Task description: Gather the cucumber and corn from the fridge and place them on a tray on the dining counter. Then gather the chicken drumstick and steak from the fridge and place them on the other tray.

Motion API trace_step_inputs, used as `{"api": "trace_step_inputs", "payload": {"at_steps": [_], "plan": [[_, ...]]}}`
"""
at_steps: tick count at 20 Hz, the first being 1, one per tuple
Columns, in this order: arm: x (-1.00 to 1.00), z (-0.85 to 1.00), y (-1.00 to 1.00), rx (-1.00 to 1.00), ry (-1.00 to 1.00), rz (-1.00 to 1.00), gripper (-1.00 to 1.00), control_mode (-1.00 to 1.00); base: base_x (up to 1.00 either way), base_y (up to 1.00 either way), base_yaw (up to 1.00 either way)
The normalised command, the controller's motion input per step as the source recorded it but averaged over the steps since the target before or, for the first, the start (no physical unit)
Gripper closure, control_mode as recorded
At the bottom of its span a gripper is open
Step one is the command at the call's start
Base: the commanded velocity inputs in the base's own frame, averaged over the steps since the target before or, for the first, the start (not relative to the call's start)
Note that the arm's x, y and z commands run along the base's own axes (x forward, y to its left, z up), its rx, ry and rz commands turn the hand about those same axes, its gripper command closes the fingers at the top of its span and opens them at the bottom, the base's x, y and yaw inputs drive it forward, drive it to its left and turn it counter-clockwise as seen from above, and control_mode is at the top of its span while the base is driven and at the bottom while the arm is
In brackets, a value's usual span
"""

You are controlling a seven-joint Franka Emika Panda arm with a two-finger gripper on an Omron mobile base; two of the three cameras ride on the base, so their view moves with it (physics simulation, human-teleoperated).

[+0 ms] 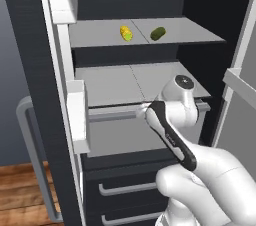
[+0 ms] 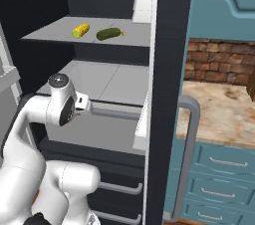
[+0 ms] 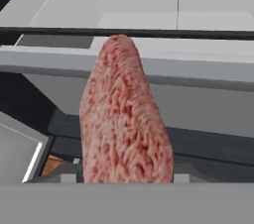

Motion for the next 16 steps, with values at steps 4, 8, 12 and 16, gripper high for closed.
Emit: {"api": "trace_step_inputs", "payload": {"at_steps": [4, 8, 12, 16], "plan": [[-0.05, 0.0, 0.0, -0.03, 0.04, 0.0, 1.0, -1.0, 0.0, 0.0, 0.0], [0.0, 0.0, 0.0, 0.0, 0.0, 0.0, 1.0, 1.0, -0.04, 0.0, 0.0], [0.0, 0.0, 0.0, 0.0, 0.0, 0.0, 1.0, 1.0, -0.96, -0.06, 0.0], [0.0, 0.0, 0.0, 0.0, 0.0, 0.0, 1.0, 1.0, -0.92, 0.0, 0.0]]}}
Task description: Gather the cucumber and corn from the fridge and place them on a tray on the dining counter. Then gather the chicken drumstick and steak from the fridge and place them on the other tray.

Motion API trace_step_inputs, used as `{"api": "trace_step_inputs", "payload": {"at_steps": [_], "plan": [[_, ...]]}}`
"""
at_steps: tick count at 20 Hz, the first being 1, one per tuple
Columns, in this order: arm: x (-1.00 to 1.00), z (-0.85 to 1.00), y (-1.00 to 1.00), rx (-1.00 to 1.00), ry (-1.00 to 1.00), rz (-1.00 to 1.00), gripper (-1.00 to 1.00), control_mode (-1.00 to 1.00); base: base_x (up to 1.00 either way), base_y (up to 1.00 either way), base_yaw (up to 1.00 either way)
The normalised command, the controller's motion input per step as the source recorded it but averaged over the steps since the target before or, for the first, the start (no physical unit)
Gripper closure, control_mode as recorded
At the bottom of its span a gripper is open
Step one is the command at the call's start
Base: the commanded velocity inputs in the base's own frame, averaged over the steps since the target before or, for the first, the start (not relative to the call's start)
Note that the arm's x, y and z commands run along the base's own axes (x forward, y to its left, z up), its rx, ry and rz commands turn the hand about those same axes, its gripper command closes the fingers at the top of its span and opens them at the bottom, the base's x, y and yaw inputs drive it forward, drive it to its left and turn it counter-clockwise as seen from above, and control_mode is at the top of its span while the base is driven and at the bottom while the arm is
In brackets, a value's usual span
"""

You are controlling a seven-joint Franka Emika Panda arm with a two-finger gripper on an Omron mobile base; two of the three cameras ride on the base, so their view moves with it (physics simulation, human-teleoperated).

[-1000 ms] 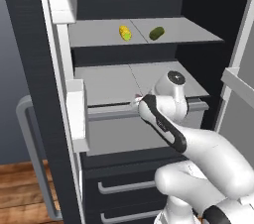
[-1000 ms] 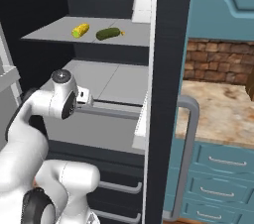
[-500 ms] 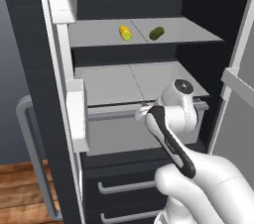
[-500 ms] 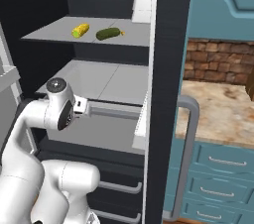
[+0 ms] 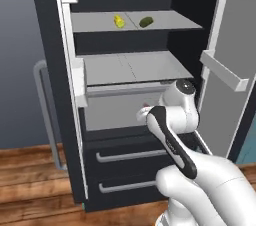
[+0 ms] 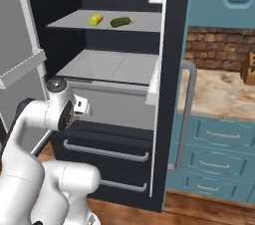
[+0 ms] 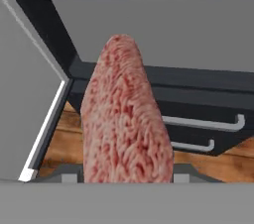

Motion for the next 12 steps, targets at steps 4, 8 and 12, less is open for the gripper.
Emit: {"api": "trace_step_inputs", "payload": {"at_steps": [4, 8, 12], "plan": [[0.0, 0.0, 0.0, 0.0, 0.0, 0.0, 1.0, 1.0, -0.73, -0.23, 0.03], [0.0, 0.0, 0.0, 0.0, 0.0, 0.0, 1.0, 1.0, -0.78, -0.11, -0.01], [0.0, 0.0, 0.0, 0.0, 0.0, 0.0, 1.0, 1.0, -0.77, 0.0, -0.39]]}}
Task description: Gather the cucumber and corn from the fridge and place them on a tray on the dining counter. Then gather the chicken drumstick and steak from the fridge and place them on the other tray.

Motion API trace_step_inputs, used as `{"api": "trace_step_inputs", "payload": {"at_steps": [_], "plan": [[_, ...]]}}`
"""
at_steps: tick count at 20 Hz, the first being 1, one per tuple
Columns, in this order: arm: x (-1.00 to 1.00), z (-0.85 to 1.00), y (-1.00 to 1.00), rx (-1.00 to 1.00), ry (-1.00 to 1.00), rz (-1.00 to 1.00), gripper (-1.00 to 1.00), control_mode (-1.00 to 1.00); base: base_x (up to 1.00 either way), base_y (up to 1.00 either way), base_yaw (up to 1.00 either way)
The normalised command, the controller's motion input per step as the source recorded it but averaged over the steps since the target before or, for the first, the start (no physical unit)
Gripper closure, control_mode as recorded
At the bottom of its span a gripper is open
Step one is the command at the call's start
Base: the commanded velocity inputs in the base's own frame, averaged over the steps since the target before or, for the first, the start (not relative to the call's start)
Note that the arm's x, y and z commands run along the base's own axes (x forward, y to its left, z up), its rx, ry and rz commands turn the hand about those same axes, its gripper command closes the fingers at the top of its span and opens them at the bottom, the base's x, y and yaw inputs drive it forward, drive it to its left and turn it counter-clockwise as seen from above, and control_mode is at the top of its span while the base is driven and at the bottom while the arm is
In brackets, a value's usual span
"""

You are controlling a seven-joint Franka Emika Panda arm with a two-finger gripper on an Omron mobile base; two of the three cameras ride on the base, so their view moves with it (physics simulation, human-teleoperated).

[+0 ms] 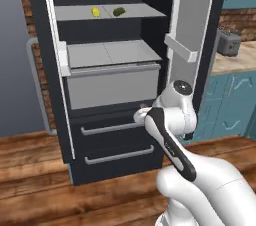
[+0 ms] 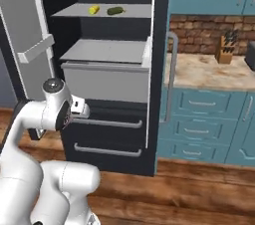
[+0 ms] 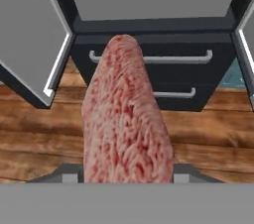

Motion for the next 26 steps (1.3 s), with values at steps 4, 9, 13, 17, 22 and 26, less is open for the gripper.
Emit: {"api": "trace_step_inputs", "payload": {"at_steps": [4, 9, 13, 17, 22, 26], "plan": [[0.0, 0.0, 0.0, 0.0, 0.0, 0.0, 1.0, 1.0, -0.25, 0.07, -0.67], [0.0, 0.0, 0.0, 0.0, 0.0, 0.0, 1.0, 1.0, -0.03, 0.03, -0.77], [0.0, 0.0, 0.0, 0.0, 0.0, 0.0, 1.0, 1.0, 0.0, 0.0, -0.83], [0.0, 0.0, 0.0, 0.0, 0.0, 0.0, 1.0, 1.0, 0.01, 0.0, -0.84], [0.0, 0.0, 0.0, 0.0, 0.0, 0.0, 1.0, 1.0, 0.06, 0.0, -0.86], [0.0, 0.0, 0.0, 0.0, 0.0, 0.0, 1.0, 1.0, 0.19, 0.0, -0.83]]}}
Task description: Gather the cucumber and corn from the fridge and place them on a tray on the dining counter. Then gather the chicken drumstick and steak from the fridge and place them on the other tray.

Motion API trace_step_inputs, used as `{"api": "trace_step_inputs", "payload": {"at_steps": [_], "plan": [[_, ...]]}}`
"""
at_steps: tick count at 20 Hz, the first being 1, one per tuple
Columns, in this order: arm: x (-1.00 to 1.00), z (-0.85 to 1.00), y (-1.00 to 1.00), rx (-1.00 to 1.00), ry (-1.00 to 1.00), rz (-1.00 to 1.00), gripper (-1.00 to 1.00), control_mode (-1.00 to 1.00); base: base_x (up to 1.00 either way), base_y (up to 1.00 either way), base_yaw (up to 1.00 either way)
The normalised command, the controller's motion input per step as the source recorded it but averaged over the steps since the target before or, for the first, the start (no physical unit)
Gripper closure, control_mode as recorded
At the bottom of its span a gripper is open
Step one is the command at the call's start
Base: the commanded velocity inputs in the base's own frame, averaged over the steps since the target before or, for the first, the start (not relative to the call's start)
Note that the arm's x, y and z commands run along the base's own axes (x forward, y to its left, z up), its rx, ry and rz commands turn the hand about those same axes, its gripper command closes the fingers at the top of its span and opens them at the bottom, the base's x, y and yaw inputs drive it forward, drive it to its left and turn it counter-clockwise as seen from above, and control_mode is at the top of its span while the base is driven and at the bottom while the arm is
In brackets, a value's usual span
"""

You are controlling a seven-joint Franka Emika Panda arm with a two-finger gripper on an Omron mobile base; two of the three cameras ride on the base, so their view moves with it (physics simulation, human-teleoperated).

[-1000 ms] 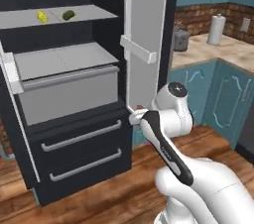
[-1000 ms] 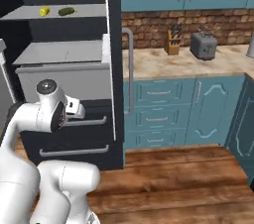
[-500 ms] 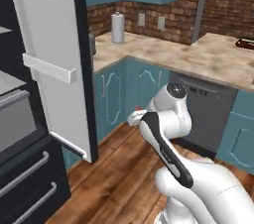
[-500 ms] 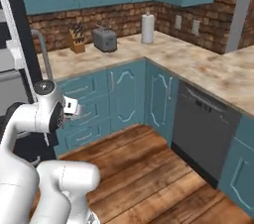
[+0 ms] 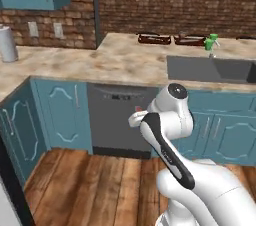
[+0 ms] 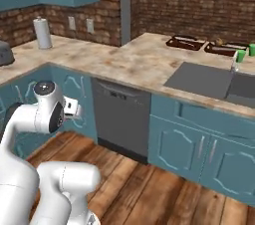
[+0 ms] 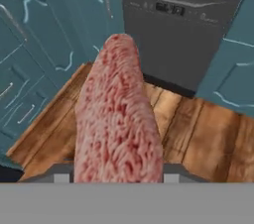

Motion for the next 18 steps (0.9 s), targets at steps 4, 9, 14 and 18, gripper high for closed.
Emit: {"api": "trace_step_inputs", "payload": {"at_steps": [4, 9, 14, 18], "plan": [[0.0, 0.0, 0.0, 0.0, 0.0, 0.0, 1.0, 1.0, 0.39, 0.0, -0.76], [0.0, 0.0, 0.0, 0.0, 0.0, 0.0, 1.0, 1.0, 0.49, 0.0, -0.72], [0.0, 0.0, 0.0, 0.0, 0.0, 0.0, 1.0, 1.0, 0.52, 0.0, -0.71], [0.0, 0.0, 0.0, 0.0, 0.0, 0.0, 1.0, 1.0, 0.65, 0.0, -0.67]]}}
